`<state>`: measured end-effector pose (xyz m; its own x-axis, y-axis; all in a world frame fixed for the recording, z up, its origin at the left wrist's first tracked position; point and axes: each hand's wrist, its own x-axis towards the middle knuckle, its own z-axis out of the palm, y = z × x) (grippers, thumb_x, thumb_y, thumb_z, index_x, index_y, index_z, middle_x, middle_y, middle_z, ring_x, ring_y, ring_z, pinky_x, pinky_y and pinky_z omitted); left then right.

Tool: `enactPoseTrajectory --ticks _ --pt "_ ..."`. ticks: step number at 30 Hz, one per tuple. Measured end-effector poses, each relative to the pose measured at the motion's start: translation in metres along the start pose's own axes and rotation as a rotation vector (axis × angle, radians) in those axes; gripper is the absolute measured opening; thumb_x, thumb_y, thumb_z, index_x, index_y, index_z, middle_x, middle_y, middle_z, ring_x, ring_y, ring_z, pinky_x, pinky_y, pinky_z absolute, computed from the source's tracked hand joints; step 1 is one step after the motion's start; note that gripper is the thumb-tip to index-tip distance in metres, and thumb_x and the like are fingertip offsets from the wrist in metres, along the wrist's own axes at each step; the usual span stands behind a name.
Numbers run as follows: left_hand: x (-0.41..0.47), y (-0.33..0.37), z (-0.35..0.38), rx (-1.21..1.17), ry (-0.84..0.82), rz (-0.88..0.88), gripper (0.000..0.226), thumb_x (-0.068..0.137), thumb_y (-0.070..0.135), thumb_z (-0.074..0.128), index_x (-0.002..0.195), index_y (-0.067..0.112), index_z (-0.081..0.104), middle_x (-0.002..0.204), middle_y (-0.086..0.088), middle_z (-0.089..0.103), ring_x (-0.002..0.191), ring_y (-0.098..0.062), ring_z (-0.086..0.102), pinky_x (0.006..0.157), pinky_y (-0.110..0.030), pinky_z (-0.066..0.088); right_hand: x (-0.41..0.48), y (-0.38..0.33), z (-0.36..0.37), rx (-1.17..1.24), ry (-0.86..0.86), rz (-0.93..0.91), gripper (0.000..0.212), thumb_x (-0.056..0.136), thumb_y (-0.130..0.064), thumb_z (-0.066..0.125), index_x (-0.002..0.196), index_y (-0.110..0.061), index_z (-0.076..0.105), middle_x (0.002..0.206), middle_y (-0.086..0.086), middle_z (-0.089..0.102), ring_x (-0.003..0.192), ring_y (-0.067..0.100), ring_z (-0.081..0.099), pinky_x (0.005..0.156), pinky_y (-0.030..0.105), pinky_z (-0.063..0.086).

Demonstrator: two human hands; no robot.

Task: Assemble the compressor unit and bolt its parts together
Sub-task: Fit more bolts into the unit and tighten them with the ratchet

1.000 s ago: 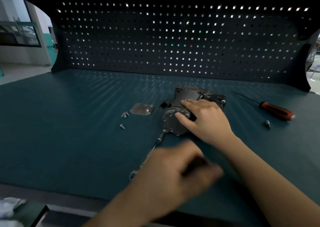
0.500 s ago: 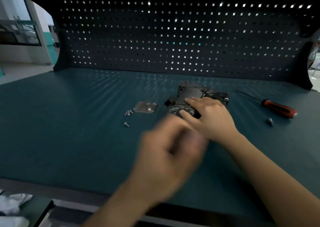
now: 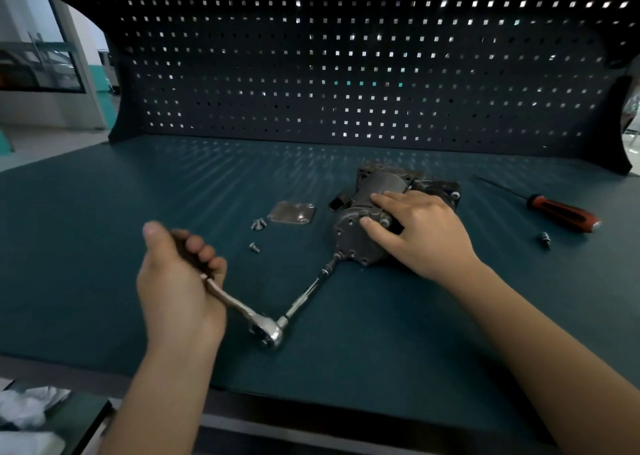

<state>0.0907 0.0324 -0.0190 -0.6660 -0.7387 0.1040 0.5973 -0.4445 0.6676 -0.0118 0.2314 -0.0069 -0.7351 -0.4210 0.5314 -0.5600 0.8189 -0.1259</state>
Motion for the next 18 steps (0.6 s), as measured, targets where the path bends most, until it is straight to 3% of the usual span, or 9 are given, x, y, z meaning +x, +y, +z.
enactPoseTrajectory --ticks 3,5,7,9,11,12,14,16,18 --pt "-0.037 -0.004 0.028 0.204 -0.408 0.226 0.028 0.09 0.039 0.046 0.065 0.026 0.048 0.048 0.01 0.044 0.04 -0.001 0.036 0.039 -0.013 0.031 0.001 0.0 0.001 0.003 -0.005 0.001 0.049 0.088 -0.041 0.056 0.125 -0.01 0.058 0.125 0.012 0.061 0.115 0.027 0.055 0.097 0.038 0.039" --pt "-0.067 -0.016 0.039 0.556 -0.864 0.542 0.021 0.086 0.036 0.049 0.068 0.026 0.052 0.056 0.01 0.052 0.046 0.003 0.043 0.046 -0.011 0.036 0.001 0.0 0.0 0.001 -0.007 -0.01 0.048 0.088 -0.04 0.056 0.125 -0.008 0.058 0.124 0.013 0.061 0.114 0.028 0.055 0.097 0.039 0.04" --pt "-0.089 -0.035 0.035 0.941 -1.267 0.835 0.024 0.086 0.04 0.049 0.072 0.021 0.054 0.061 0.004 0.056 0.051 -0.009 0.052 0.048 -0.019 0.042 0.001 0.001 -0.001 -0.006 -0.006 -0.016 0.049 0.088 -0.04 0.056 0.125 -0.008 0.058 0.124 0.013 0.061 0.113 0.029 0.055 0.096 0.04 0.04" --pt "-0.095 -0.047 0.025 1.18 -1.436 1.006 0.033 0.086 0.046 0.046 0.072 0.017 0.056 0.059 0.002 0.057 0.05 -0.017 0.054 0.044 -0.022 0.041 0.0 0.001 0.0 -0.009 -0.004 -0.014 0.05 0.088 -0.041 0.055 0.126 -0.009 0.057 0.125 0.011 0.06 0.115 0.028 0.054 0.097 0.039 0.039" --pt "-0.087 -0.044 0.017 1.123 -1.388 1.018 0.033 0.085 0.05 0.046 0.074 0.021 0.058 0.063 0.005 0.058 0.053 -0.009 0.054 0.046 -0.019 0.042 0.0 0.002 0.0 -0.009 -0.007 -0.016 0.05 0.089 -0.043 0.053 0.127 -0.011 0.056 0.127 0.01 0.059 0.117 0.026 0.052 0.098 0.038 0.038" --pt "-0.08 -0.037 0.015 0.993 -1.306 0.938 0.031 0.085 0.053 0.047 0.078 0.025 0.058 0.068 0.009 0.059 0.057 -0.001 0.053 0.051 -0.015 0.044 0.001 0.002 0.001 -0.014 -0.012 -0.017 0.051 0.089 -0.044 0.052 0.128 -0.012 0.055 0.129 0.01 0.058 0.119 0.026 0.052 0.099 0.038 0.038" --pt "-0.059 -0.018 0.011 0.675 -0.961 0.703 0.029 0.086 0.059 0.046 0.08 0.032 0.056 0.07 0.016 0.058 0.059 0.006 0.051 0.058 -0.008 0.041 0.001 0.003 0.002 -0.021 -0.01 -0.015 0.051 0.089 -0.045 0.051 0.129 -0.013 0.055 0.13 0.01 0.057 0.12 0.024 0.051 0.1 0.036 0.036" --pt "-0.033 -0.001 0.008 0.429 -0.512 0.488 0.031 0.086 0.056 0.045 0.072 0.032 0.06 0.059 0.014 0.057 0.054 0.002 0.052 0.057 -0.011 0.043 0.001 0.004 0.002 -0.014 -0.002 -0.011 0.051 0.089 -0.045 0.051 0.129 -0.013 0.055 0.13 0.01 0.056 0.121 0.024 0.05 0.101 0.035 0.036" --pt "-0.005 0.006 0.002 0.252 -0.199 0.201 0.035 0.089 0.051 0.044 0.066 0.028 0.058 0.054 0.011 0.053 0.049 -0.003 0.05 0.052 -0.015 0.045 0.001 0.003 0.003 -0.012 0.0 -0.012 0.052 0.089 -0.046 0.051 0.129 -0.013 0.054 0.131 0.01 0.056 0.122 0.023 0.049 0.102 0.035 0.035"
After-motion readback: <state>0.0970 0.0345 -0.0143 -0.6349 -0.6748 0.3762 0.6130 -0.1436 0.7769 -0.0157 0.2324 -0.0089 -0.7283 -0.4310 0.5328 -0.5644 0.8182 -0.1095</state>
